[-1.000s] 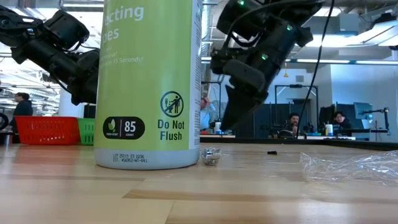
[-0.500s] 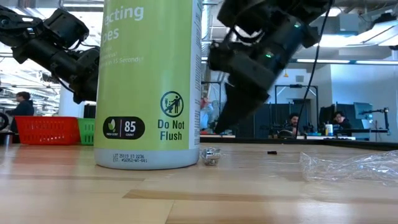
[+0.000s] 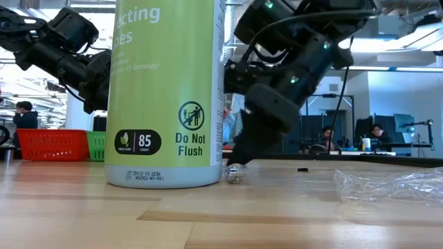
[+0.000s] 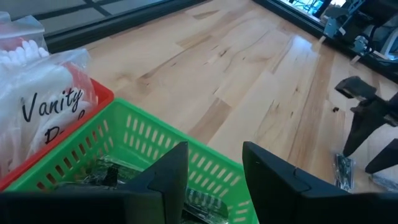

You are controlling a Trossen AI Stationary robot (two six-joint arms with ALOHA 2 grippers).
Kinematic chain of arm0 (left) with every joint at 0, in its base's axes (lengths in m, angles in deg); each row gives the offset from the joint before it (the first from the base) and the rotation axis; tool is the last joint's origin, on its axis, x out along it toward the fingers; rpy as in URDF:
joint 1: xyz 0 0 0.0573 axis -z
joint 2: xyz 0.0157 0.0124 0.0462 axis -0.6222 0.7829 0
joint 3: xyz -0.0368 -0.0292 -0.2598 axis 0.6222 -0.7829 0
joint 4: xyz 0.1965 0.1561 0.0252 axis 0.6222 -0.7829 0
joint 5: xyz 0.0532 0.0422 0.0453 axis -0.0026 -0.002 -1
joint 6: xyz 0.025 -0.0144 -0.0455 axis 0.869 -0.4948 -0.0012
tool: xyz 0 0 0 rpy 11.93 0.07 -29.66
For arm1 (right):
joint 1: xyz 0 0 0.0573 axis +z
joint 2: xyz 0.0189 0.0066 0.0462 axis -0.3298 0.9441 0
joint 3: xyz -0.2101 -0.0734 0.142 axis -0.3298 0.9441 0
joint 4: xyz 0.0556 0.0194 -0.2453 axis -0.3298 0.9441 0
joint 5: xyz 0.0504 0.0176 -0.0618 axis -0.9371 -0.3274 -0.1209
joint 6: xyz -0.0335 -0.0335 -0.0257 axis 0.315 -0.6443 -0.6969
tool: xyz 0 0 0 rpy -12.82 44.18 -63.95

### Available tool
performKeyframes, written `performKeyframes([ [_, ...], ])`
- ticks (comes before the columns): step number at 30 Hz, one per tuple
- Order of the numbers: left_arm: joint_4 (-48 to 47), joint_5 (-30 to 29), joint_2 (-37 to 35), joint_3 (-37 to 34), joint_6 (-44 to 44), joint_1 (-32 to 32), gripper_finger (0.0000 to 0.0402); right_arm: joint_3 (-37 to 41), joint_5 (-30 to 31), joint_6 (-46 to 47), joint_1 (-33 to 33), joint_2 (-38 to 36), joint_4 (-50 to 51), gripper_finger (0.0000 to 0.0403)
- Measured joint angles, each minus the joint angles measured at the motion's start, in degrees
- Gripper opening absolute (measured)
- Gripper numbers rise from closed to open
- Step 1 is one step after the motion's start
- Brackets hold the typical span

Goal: Pick & Place Travel size toiletries
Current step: Put the silver nail cutter into the bottom red bin

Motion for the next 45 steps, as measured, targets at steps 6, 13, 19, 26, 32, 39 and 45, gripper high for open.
performKeyframes([
  [6, 0.1, 0.0, 0.0, 0.0, 0.0, 0.0, 0.0144, -0.2, 0.2, -0.6, -0.3, 1.7, -2.1, 0.0173],
  [13, 0.4, 0.0, 0.0, 0.0, 0.0, 0.0, 0.0144, 0.1, -0.1, -1.8, -0.8, -0.3, 0.0, 0.0171],
  [19, 0.5, 0.0, 0.0, 0.0, 0.0, 0.0, 0.0144, 0.0, 0.0, -3.3, -0.8, -1.9, -1.0, 0.0165],
  [26, 0.5, 0.0, 0.0, 0.0, 0.0, 0.0, 0.0144, 0.0, 0.1, -5.6, -1.3, -1.9, -2.3, 0.0173],
  [32, 0.6, 0.0, 0.0, 0.0, 0.0, 0.0, 0.0144, 0.0, 0.2, -6.0, -3.0, -0.2, -3.4, 0.0183],
  [39, 0.7, 0.0, 0.0, 0.0, 0.0, 0.0, 0.0144, 0.0, -0.2, -6.5, -3.8, 1.8, -5.4, 0.019],
  [45, 0.9, 0.0, 0.0, 0.0, 0.0, 0.0, 0.0144, 0.0, -0.2, -6.6, -3.7, 1.8, -5.3, 0.0182],
])
